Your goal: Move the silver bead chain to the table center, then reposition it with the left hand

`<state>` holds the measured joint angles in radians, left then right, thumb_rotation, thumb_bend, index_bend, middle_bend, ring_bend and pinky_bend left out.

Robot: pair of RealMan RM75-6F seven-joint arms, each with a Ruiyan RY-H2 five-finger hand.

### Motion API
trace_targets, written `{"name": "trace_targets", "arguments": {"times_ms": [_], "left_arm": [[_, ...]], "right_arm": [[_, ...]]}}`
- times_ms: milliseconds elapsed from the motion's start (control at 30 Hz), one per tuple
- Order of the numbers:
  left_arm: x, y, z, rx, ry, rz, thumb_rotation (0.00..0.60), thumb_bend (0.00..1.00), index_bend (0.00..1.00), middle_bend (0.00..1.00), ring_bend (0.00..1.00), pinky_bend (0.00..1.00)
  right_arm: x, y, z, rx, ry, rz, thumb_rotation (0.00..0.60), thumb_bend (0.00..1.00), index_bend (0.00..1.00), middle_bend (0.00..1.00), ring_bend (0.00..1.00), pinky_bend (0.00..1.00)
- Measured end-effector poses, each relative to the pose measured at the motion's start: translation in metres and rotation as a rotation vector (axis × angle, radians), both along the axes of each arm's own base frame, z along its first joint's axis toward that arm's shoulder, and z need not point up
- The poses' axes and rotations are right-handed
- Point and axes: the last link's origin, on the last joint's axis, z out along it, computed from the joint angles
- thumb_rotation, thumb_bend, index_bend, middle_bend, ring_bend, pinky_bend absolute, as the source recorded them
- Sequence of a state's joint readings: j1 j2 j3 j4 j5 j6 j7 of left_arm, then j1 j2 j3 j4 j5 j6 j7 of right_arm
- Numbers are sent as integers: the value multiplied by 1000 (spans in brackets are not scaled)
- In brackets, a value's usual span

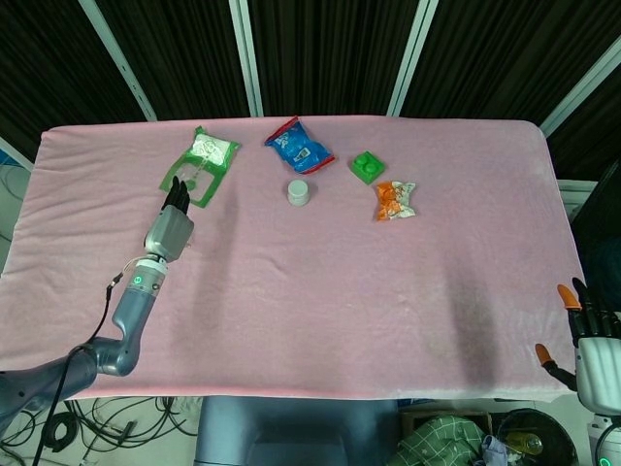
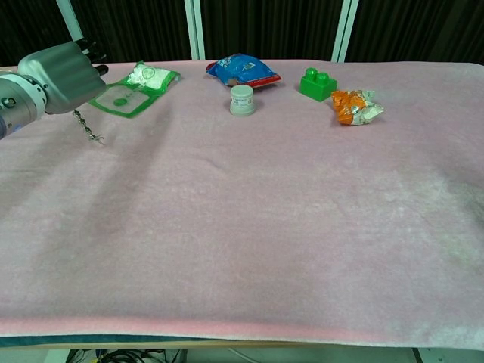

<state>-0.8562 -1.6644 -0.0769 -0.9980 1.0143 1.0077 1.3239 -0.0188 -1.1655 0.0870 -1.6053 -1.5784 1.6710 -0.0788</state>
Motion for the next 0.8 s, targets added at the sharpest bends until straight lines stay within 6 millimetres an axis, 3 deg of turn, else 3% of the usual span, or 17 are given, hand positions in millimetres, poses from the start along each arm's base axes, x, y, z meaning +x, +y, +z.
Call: {"name": "trace_targets", "arguments": {"times_ms": [333,800], "left_arm": [[9,-2,3,0,-53,-10,600,414,651,152,0,0],[45,-30,1,-97,-482,81,600,414,654,151,0,0]], "right_arm": [[-1,0,1,-9,1,-3,600,159,83,0,7,178],[-1,0,1,-11,4,-1,600,157,83,0,7,178]]}}
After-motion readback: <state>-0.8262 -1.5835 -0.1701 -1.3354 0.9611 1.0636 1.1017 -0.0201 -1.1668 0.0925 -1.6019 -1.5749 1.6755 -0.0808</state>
